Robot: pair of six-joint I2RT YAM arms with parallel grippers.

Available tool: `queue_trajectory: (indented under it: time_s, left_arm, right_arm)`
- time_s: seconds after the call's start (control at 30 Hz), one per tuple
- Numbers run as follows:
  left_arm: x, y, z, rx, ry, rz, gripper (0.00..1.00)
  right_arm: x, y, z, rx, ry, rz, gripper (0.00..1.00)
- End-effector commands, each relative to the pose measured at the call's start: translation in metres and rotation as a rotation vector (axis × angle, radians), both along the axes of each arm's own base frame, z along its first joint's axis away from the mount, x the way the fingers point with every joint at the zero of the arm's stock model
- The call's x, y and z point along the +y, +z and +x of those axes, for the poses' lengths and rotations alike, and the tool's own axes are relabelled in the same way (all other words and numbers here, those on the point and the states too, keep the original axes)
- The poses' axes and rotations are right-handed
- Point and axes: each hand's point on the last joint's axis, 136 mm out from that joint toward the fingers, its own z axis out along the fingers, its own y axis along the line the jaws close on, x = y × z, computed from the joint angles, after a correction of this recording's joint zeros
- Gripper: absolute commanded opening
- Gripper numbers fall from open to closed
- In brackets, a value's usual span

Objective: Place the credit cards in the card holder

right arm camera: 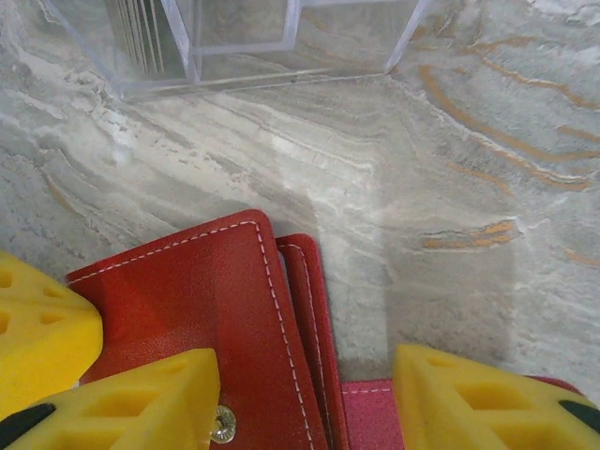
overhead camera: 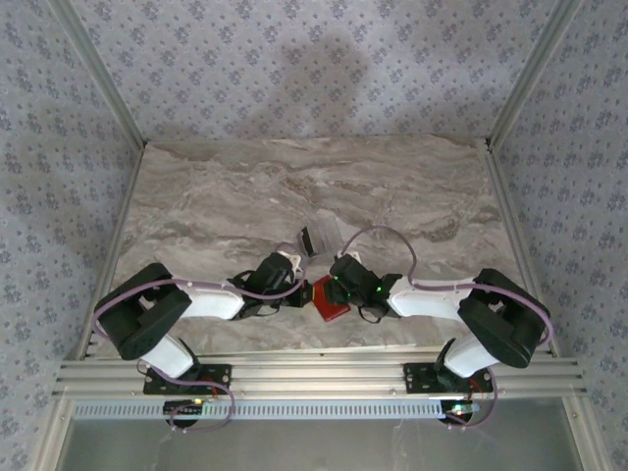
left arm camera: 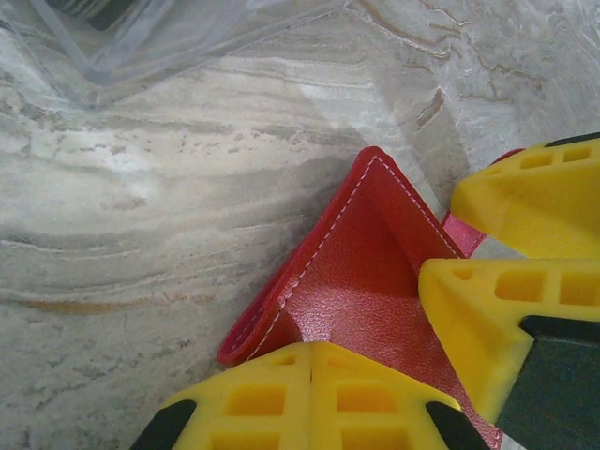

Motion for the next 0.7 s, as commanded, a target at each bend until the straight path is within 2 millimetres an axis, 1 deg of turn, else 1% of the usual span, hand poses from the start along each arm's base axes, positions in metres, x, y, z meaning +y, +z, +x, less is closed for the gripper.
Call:
queue_trajectory:
  time_s: [0.0, 0.13, 0.23, 0.43, 0.67]
  left_arm:
    - [0.031, -0.042, -0.021, 0.090, 0.005, 0.165, 0.00]
    - [0.032, -0.046, -0.021, 0.098, 0.010, 0.173, 0.00]
    - [0.033, -0.048, -0.021, 0.100, 0.013, 0.178, 0.00]
    - [0.035, -0.051, -0.021, 0.103, 0.024, 0.184, 0.00]
    - [0.034, -0.055, -0.021, 0.109, 0.029, 0.184, 0.00]
  right_arm:
    - [0.012, -0.006, -0.009, 0.043, 0.049, 0.048, 0.51]
    - [0.019, 0.002, -0.011, 0.023, 0.098, 0.077, 0.44]
    - [0.021, 0.010, -0.012, 0.003, 0.107, 0.085, 0.40]
    - [0.013, 0.022, -0.011, -0.055, 0.081, 0.019, 0.35]
    - [0.022, 0.032, -0.014, -0.078, 0.113, 0.028, 0.33]
